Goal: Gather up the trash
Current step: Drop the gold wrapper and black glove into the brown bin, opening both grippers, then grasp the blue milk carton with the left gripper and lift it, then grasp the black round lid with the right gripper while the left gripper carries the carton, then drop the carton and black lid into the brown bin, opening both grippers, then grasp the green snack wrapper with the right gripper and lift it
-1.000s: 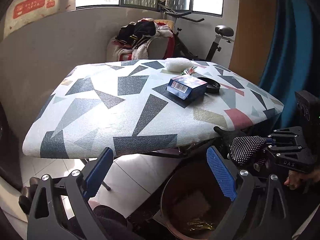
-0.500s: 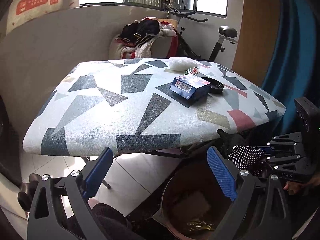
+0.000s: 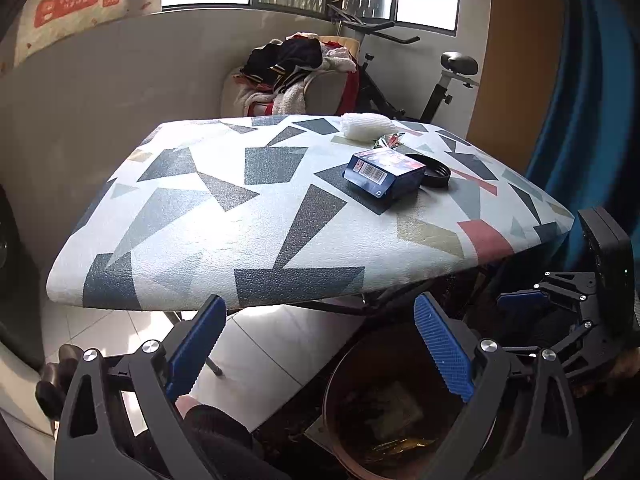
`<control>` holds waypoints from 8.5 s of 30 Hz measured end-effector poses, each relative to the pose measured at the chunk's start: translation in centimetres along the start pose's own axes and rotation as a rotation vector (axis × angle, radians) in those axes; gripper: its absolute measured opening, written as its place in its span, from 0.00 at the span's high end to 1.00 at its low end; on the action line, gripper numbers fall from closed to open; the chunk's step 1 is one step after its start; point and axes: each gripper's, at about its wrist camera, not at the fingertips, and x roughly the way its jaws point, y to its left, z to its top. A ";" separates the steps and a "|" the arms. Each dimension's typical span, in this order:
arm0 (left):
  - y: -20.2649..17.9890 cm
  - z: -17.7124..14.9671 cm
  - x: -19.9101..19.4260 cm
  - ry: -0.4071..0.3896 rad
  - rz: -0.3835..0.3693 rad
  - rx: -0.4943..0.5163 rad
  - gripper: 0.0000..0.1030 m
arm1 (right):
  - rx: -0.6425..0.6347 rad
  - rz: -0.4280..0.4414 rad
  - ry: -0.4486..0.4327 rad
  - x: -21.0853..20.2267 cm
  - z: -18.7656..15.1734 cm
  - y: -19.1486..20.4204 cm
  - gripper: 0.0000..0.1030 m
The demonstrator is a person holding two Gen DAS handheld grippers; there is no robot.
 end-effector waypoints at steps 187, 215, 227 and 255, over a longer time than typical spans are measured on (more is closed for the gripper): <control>-0.5 0.4 0.3 0.007 0.033 0.003 0.06 | 0.213 -0.167 -0.150 -2.3 -0.6 -4.4 0.06; -0.2 7.4 2.0 -0.047 -0.045 0.066 0.06 | 0.180 -0.187 -0.237 -4.2 5.6 -8.8 0.06; 2.8 16.6 10.2 -0.049 -0.023 0.083 0.06 | 0.176 -0.282 -0.297 0.5 19.3 -19.0 0.06; 1.1 25.4 28.8 0.116 -0.268 -0.228 0.15 | 0.544 -0.313 -0.413 4.4 19.5 -28.6 0.73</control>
